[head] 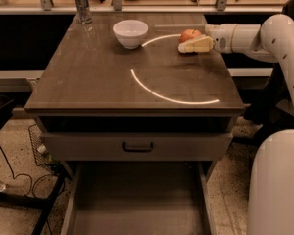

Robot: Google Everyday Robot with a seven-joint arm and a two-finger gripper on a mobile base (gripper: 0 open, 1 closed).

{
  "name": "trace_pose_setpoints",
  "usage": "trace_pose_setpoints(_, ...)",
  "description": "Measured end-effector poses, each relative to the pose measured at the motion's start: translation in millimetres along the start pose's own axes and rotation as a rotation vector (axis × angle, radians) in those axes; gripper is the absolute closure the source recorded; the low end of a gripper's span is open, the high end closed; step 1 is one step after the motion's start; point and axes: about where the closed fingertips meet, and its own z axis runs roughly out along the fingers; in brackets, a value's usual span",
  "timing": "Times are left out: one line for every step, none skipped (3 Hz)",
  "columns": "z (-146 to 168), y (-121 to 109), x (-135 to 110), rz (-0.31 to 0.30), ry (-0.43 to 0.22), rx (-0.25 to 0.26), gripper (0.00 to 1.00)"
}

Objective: Place apple into middle drawer

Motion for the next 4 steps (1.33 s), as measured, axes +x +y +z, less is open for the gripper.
trace_pose_setpoints(4.9,0.3,12.3,0.03,0.003,-0.015,0.0)
trace_pose_setpoints(12.4,3.8,16.5,0.025,-0.002,-0.03,0.19)
trace_pose_setpoints(15.8,5.4,17.0,0.026,-0.001,-0.035,0.42)
trace_pose_setpoints(21.1,7.9,17.7,0.027,0.0,-0.042,0.73)
